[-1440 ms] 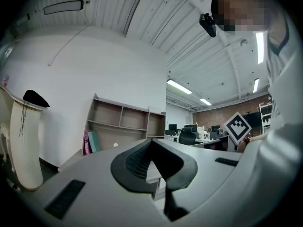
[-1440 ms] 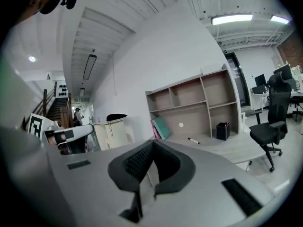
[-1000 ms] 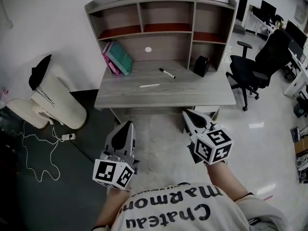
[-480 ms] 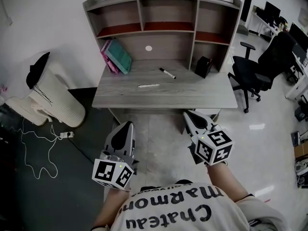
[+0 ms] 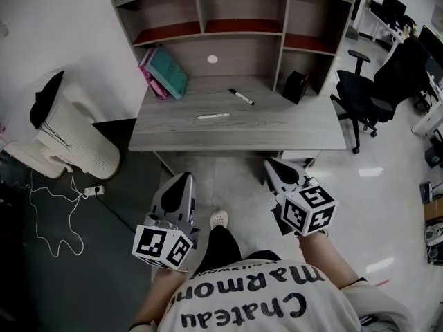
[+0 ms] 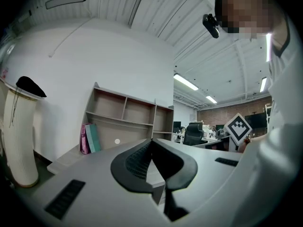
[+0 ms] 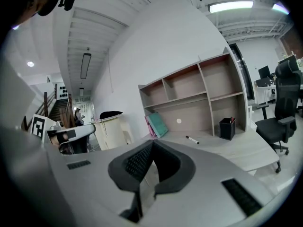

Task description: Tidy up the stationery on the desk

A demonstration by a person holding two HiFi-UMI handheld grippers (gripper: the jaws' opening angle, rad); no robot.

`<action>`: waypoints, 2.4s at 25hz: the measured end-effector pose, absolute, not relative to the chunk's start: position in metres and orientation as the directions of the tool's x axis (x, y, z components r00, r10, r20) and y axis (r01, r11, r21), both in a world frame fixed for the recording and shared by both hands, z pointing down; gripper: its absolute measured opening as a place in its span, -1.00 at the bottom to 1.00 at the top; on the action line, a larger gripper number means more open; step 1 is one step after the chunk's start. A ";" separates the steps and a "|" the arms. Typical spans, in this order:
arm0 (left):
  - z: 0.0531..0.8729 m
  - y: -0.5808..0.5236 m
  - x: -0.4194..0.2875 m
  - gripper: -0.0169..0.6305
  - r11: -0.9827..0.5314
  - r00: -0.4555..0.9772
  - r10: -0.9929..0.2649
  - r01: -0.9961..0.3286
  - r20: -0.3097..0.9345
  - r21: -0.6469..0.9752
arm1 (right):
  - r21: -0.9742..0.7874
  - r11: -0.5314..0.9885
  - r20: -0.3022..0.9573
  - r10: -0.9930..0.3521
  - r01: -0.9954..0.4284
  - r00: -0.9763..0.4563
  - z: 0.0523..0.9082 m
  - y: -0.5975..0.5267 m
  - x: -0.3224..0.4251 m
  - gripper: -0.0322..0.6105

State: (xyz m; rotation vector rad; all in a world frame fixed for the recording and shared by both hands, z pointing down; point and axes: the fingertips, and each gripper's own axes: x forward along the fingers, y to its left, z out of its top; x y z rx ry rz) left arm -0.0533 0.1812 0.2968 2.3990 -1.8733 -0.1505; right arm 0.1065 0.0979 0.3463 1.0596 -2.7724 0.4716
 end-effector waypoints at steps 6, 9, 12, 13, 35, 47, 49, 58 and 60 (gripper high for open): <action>0.298 0.135 -0.065 -0.90 -0.288 0.287 -0.958 -0.948 -0.024 0.133 | -0.236 0.684 0.244 -0.647 -0.691 -0.723 0.347 0.061 0.094 -0.86; 0.294 0.106 -0.079 -0.90 -0.306 0.305 -0.952 -0.942 -0.028 0.136 | -0.242 0.671 0.242 -0.658 -0.701 -0.713 0.344 0.038 0.082 -0.86; 0.286 0.077 -0.095 -0.90 -0.326 0.324 -0.945 -0.938 -0.031 0.122 | -0.235 0.657 0.230 -0.679 -0.716 -0.698 0.335 0.013 0.070 -0.86; 0.282 0.067 -0.102 -0.90 -0.329 0.327 -0.944 -0.937 -0.035 0.121 | -0.235 0.651 0.224 -0.686 -0.721 -0.692 0.332 0.004 0.066 -0.86; 0.335 -0.067 -0.211 -0.90 -0.339 0.357 -0.932 -0.920 0.064 0.196 | -0.290 0.577 0.350 -0.679 -0.764 -0.645 0.386 -0.122 -0.030 -0.86; 0.389 -0.074 -0.224 -0.90 -0.319 0.364 -0.916 -0.915 0.166 0.246 | -0.354 0.568 0.438 -0.602 -0.743 -0.668 0.442 -0.127 -0.052 -0.86; 0.395 -0.075 -0.223 -0.90 -0.313 0.363 -0.915 -0.914 0.178 0.257 | -0.361 0.567 0.455 -0.587 -0.741 -0.670 0.450 -0.129 -0.053 -0.86; 0.418 -0.090 -0.230 -0.90 -0.235 0.308 -0.921 -0.928 0.240 0.291 | -0.316 0.648 0.550 -0.470 -0.693 -0.690 0.487 -0.156 -0.068 -0.87; 0.421 -0.094 -0.233 -0.91 -0.206 0.284 -0.925 -0.933 0.252 0.293 | -0.285 0.681 0.570 -0.445 -0.675 -0.690 0.491 -0.167 -0.072 -0.87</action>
